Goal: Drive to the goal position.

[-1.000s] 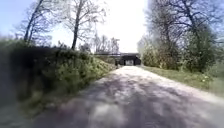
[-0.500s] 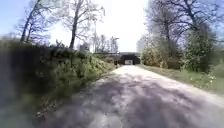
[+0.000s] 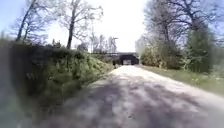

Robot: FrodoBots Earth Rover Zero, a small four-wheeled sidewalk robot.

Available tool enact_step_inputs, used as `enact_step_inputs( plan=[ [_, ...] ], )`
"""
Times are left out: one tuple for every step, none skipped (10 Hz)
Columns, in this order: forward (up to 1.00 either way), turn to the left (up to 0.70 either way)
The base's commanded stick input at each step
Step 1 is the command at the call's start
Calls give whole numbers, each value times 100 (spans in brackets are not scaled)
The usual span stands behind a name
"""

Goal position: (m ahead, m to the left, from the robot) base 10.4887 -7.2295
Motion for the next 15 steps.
enact_step_inputs(
  plan=[
    [70, 0],
    [70, 0],
    [70, 0],
    [70, 0],
    [70, 0],
    [70, 0],
    [70, 0],
    [70, 0],
    [70, 0],
    [70, 0],
    [70, 0],
    [70, 0],
    [70, 0],
    [70, 0],
    [70, 0]
  ],
)
